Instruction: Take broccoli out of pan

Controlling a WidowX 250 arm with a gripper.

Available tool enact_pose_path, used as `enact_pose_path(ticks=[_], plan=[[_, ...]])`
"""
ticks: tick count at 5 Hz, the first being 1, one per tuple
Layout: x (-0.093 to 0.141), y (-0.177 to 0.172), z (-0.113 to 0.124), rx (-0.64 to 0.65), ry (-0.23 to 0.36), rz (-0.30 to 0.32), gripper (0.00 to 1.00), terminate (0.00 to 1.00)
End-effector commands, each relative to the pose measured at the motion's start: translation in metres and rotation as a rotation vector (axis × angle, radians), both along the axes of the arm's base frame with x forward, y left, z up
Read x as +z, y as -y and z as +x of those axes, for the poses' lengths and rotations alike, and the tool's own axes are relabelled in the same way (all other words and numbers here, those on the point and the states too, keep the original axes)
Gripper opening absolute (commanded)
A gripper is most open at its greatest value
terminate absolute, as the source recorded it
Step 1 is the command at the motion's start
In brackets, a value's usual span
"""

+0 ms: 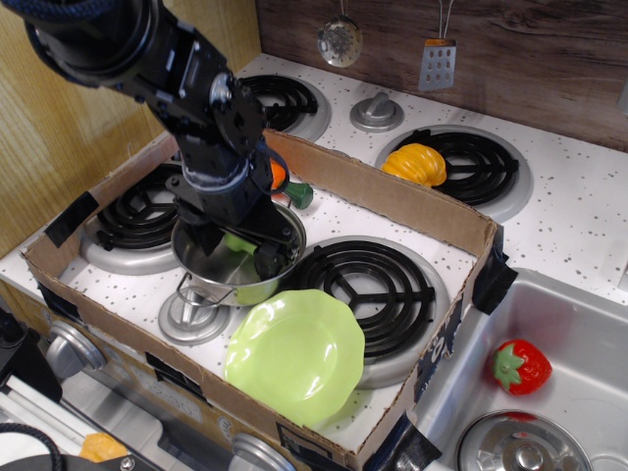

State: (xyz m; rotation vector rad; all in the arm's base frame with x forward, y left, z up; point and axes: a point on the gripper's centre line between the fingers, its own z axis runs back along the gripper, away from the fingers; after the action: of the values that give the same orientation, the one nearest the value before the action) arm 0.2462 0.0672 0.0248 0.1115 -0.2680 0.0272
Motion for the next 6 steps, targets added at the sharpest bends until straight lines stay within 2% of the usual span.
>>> enact_pose_path(ticks=[1,4,5,6], plan=[[0.009,-0.004,0.011,-0.024,0.04,0.018,1.0,0.0],[0.001,-0.02,0.019,-0.066,0.057,0.008,1.0,0.0],[0.001,-0.024,0.022,-0.076,0.062,0.008,0.0,0.0],[0.012,-0.024,0.023,-0.073,0.051,0.011,0.0,0.0]])
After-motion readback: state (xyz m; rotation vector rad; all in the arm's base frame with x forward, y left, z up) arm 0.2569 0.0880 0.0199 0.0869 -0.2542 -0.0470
